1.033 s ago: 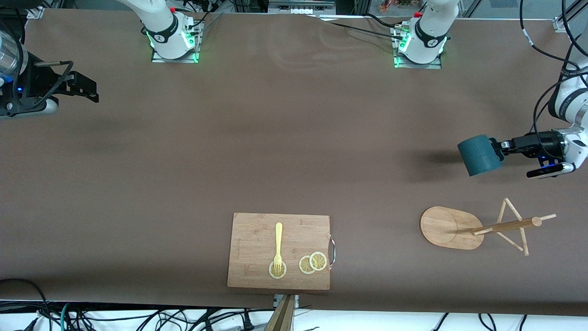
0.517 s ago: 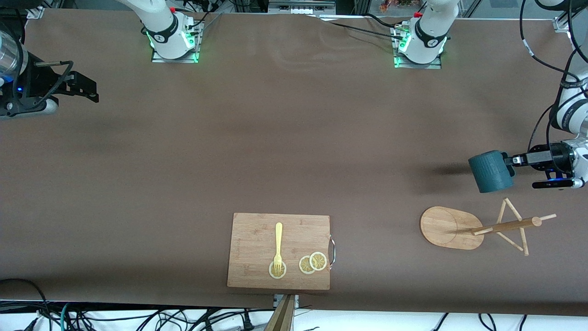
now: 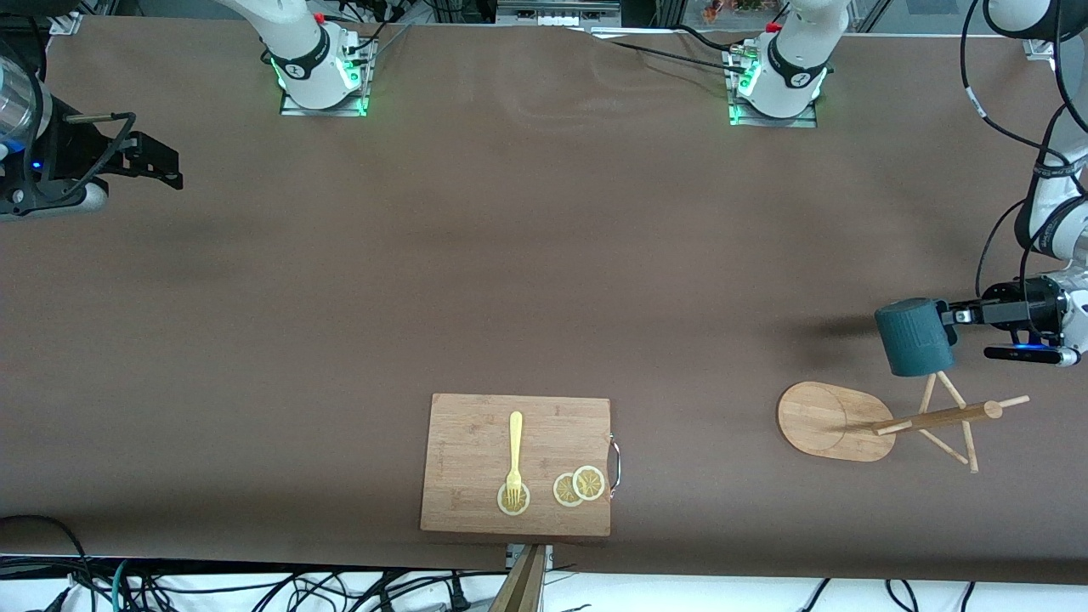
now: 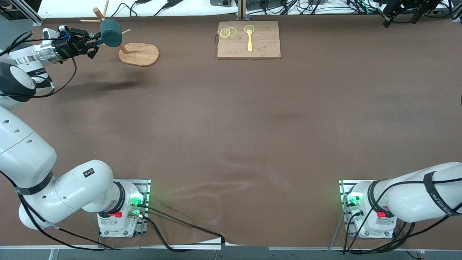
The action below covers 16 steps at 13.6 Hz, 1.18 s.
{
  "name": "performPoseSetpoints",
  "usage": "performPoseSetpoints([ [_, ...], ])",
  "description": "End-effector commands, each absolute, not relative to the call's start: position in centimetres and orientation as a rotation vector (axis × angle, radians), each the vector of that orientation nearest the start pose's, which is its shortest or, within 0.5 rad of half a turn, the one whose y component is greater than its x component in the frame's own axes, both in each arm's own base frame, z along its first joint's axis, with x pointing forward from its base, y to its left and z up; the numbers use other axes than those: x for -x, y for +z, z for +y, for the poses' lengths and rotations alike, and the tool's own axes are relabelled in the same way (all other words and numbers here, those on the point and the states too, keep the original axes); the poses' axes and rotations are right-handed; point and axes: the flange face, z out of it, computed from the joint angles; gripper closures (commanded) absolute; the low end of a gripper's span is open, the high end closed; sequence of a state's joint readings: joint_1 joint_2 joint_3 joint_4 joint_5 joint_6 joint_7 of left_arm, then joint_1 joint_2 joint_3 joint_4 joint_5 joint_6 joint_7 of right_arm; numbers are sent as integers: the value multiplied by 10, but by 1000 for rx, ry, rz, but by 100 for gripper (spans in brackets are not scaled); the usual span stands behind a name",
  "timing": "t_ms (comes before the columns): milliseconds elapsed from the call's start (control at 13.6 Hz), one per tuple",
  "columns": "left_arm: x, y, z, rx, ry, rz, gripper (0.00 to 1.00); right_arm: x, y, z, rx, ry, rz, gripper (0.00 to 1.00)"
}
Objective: Pass cup and hang on rack
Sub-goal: 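Hang the mug handle on a rack peg with the left gripper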
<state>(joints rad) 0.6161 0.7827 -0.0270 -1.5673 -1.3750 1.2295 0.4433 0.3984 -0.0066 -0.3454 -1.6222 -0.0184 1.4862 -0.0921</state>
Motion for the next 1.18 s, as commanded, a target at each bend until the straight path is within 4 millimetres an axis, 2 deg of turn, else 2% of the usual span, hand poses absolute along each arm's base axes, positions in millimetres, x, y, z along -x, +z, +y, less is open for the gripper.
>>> performPoseSetpoints([
  [0, -606, 247, 253, -1375, -101, 428, 97, -542, 602, 26, 3151, 212, -248, 0],
  [221, -612, 245, 251, -1333, -74, 440, 97, -541, 602, 26, 3151, 215, -248, 0],
  [443, -613, 227, 254, -1325, -57, 469, 97, -541, 602, 26, 3151, 215, -248, 0],
  [664, -617, 229, 259, -1296, -28, 482, 97, -541, 602, 25, 3149, 214, -245, 0],
  [812, -615, 212, 261, -1273, -19, 495, 97, -541, 602, 26, 3151, 215, -248, 0],
  [1107, -616, 205, 262, -1227, 5, 510, 96, -541, 602, 25, 3151, 215, -245, 0],
])
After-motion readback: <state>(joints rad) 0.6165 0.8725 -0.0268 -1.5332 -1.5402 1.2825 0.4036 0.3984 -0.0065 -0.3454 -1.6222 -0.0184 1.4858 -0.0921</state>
